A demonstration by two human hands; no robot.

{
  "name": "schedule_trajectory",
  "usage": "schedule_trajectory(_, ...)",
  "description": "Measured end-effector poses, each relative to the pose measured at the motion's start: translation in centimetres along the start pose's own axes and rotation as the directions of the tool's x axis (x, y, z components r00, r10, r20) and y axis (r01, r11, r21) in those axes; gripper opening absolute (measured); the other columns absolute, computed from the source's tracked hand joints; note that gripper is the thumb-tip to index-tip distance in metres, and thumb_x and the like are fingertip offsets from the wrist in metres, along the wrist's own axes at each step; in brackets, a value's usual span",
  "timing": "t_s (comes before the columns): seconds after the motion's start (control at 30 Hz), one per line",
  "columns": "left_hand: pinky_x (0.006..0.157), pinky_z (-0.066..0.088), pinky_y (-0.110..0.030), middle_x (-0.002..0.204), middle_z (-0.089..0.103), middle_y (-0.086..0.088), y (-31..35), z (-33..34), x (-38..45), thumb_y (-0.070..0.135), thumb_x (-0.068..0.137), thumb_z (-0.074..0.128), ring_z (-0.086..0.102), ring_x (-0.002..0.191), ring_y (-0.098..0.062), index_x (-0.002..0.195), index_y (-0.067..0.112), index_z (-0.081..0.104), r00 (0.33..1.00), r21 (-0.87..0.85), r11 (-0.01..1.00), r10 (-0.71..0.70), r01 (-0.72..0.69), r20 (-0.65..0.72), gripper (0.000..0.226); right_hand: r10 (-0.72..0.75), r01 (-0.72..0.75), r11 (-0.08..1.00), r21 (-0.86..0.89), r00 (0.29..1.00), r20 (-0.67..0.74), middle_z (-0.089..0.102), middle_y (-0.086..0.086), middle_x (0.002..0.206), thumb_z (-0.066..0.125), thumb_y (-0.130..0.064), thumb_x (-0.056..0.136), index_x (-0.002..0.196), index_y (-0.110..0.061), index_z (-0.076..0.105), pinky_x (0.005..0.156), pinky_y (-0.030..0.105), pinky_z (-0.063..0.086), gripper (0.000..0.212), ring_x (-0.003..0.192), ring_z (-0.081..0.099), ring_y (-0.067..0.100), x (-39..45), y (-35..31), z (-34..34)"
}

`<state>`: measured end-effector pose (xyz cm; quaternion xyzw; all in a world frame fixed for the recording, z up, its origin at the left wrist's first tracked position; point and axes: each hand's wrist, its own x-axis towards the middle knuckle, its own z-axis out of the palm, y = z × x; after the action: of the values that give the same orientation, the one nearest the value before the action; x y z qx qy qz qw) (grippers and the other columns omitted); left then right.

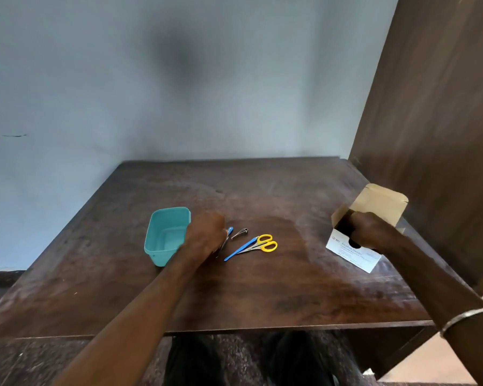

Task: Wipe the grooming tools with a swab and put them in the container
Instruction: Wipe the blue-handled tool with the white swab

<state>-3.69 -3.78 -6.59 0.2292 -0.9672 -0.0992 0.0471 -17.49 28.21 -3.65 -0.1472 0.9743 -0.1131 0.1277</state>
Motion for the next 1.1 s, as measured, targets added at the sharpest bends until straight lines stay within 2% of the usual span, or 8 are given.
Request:
schedule_trajectory(0.2,0.063,0.043,-0.029,0.092,0.071,-0.009,-0.4,0.0,0.0,0.019,0.080,0.060,0.066,0.087,-0.031,0.089,0.012,0.071,0.999,0.025,0.999,-0.026,0.026,0.022,0.016,0.049,-0.049,0.992,-0.114,0.999,-0.005,0.060,0.009,0.093,0.066,-0.001,0.079,0.101,-0.012,0.056,0.072,0.036,0.051,0.026,0.086,0.062,0.028,-0.2,-1.1,-0.1)
schedule_trajectory(0.3,0.063,0.043,-0.030,0.091,0.070,-0.009,-0.7,-0.2,-0.2,0.018,0.082,0.059,0.066,0.087,-0.031,0.086,0.011,0.070,0.999,0.025,0.999,-0.035,0.035,0.028,0.013,0.046,-0.047,0.995,-0.090,0.999,-0.017,0.063,0.011,0.093,0.065,0.000,0.077,0.102,-0.009,0.061,0.073,0.037,0.054,0.026,0.085,0.064,0.029,-0.4,-1.0,-0.2)
schedule_trajectory(0.4,0.062,0.042,-0.030,0.090,0.070,-0.010,-0.9,-0.4,-0.3,0.014,0.082,0.057,0.065,0.085,-0.031,0.081,0.011,0.067,0.998,0.028,0.999,-0.046,0.045,0.032,0.010,0.058,-0.058,0.998,-0.011,0.997,-0.042,0.068,0.011,0.083,0.068,0.000,0.069,0.092,-0.005,0.069,0.064,0.036,0.056,0.023,0.073,0.067,0.028,-0.7,-0.8,-0.7)
schedule_trajectory(0.53,0.061,0.043,-0.030,0.087,0.070,-0.009,-0.6,-0.5,-0.2,0.013,0.083,0.058,0.065,0.082,-0.030,0.080,0.009,0.068,0.999,0.018,0.999,-0.041,0.041,0.027,0.011,0.015,-0.005,0.999,0.049,0.977,-0.211,0.070,0.009,0.066,0.070,-0.011,0.073,0.068,-0.010,0.070,0.059,0.037,0.056,0.005,0.060,0.067,0.026,-1.0,-0.7,-1.7)
schedule_trajectory(0.7,0.068,0.053,-0.032,0.090,0.073,-0.010,-0.3,-0.4,0.8,0.012,0.084,0.058,0.067,0.084,-0.030,0.090,0.008,0.073,1.000,-0.028,1.000,0.004,-0.003,0.021,0.017,-0.007,0.089,0.982,0.168,0.899,-0.438,0.071,0.007,0.082,0.072,-0.020,0.079,0.078,-0.021,0.068,0.073,0.047,0.060,0.005,0.075,0.068,0.028,-1.6,-2.1,-3.5)
schedule_trajectory(0.8,0.073,0.057,-0.036,0.085,0.075,-0.008,-0.1,-0.1,1.7,0.016,0.082,0.062,0.068,0.079,-0.026,0.088,0.010,0.075,0.999,-0.114,0.993,0.028,-0.023,0.044,0.015,-0.021,0.194,0.931,0.309,0.874,-0.485,0.073,-0.001,0.076,0.070,-0.015,0.081,0.079,-0.025,0.074,0.070,0.037,0.059,0.010,0.072,0.070,0.022,-2.4,-3.7,-4.2)
schedule_trajectory(0.93,0.071,0.053,-0.032,0.083,0.074,-0.008,0.1,0.6,2.5,0.025,0.082,0.070,0.069,0.081,-0.026,0.087,0.013,0.077,0.998,-0.146,0.989,0.021,-0.011,0.067,0.015,-0.048,0.279,0.803,0.527,0.912,-0.408,0.075,0.001,0.068,0.068,-0.007,0.084,0.082,-0.016,0.077,0.046,0.020,0.048,0.013,0.055,0.070,0.018,-3.3,-5.6,-3.5)
schedule_trajectory(1.1,0.068,0.054,-0.033,0.076,0.073,-0.006,0.2,1.5,3.0,0.025,0.075,0.074,0.068,0.078,-0.026,0.080,0.015,0.076,0.998,-0.139,0.990,0.005,0.003,0.060,0.012,-0.146,0.313,0.790,0.527,0.931,-0.334,0.077,-0.001,0.070,0.079,-0.015,0.084,0.078,-0.019,0.075,0.042,0.013,0.042,0.008,0.054,0.071,0.018,-2.8,-6.5,-1.4)
